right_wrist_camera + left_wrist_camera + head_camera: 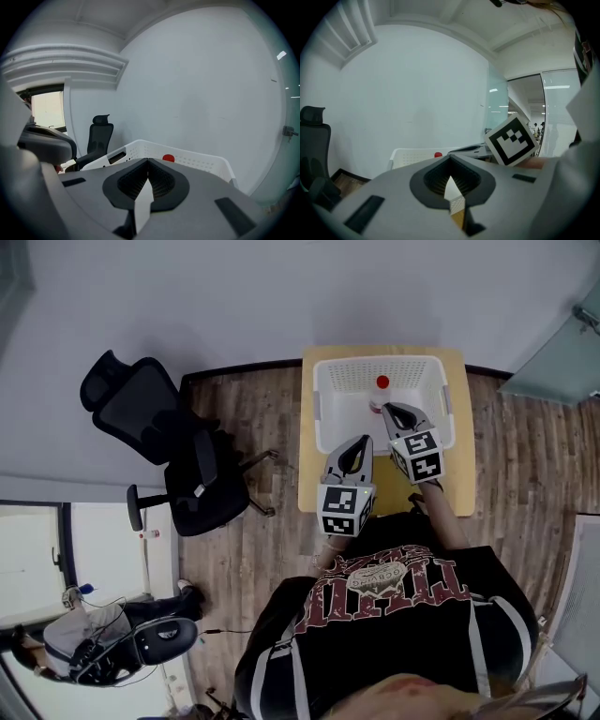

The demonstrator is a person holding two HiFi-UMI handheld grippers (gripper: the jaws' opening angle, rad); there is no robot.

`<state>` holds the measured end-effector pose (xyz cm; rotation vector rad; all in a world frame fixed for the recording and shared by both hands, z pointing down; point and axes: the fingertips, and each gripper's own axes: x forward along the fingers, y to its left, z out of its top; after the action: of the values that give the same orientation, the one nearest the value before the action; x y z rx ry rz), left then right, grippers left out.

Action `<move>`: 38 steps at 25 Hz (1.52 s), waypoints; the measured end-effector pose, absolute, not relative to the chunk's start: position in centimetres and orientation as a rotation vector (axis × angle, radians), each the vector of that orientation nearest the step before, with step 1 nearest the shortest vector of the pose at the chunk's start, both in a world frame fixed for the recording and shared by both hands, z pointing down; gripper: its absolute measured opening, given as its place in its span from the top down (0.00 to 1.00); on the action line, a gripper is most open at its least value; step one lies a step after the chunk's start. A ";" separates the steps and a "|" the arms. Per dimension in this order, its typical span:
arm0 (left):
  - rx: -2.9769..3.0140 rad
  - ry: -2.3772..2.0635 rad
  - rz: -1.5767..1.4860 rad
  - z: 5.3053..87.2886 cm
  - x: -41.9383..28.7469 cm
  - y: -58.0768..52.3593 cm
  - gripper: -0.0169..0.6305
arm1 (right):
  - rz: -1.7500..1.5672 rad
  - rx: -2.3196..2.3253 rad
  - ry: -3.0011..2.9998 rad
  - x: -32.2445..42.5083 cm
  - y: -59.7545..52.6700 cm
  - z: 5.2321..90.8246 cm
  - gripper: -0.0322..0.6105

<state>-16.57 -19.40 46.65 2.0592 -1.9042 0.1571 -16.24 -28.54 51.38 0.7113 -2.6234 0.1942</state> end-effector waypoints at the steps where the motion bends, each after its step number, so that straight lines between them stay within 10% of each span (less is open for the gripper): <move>1: 2.054 -1.908 0.157 46.7 -16.7 -19.3 0.93 | 0.195 0.710 -2.620 -16.4 -28.7 51.5 0.92; 24: 1.972 -1.965 0.147 47.1 -18.6 -19.0 0.93 | 0.235 0.717 -2.535 -17.4 -33.1 54.7 0.91; 38: 1.936 -1.995 0.132 47.5 -19.7 -19.2 0.93 | 0.266 0.676 -2.466 -18.1 -34.6 56.7 0.73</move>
<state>-19.67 -19.17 47.52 1.9357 -1.9951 0.1318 -18.11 -34.55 56.67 0.6757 -2.4663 0.2656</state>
